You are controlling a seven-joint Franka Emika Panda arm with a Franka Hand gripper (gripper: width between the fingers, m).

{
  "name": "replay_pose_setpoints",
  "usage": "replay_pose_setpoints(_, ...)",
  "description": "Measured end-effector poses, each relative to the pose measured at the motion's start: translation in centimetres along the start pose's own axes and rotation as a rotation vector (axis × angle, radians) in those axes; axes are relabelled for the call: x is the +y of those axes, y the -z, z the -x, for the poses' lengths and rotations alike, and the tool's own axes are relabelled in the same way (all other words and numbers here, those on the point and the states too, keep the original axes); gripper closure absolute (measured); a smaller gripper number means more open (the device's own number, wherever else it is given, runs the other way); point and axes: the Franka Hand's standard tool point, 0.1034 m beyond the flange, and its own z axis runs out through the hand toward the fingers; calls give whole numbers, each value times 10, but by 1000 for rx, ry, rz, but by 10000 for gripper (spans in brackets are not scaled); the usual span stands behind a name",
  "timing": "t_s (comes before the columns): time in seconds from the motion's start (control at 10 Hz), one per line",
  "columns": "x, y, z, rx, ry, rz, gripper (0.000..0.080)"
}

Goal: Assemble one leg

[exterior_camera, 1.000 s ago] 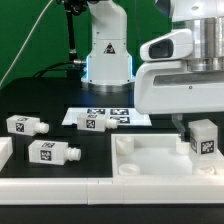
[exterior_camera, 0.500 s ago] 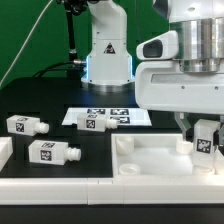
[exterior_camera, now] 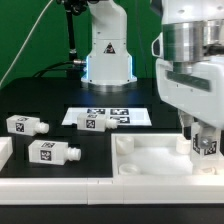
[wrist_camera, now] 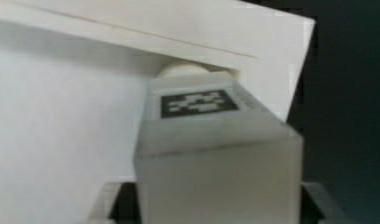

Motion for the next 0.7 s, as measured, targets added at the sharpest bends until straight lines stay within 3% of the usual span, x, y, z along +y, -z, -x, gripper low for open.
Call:
replay_pose_setpoints(0.3, 3, 1, 6, 6, -30, -5, 509)
replay_pose_setpoints(0.6, 1, 2, 9, 16, 435, -4, 191)
replay_pose_setpoints(0.7, 1, 2, 10, 14, 532, -3, 191)
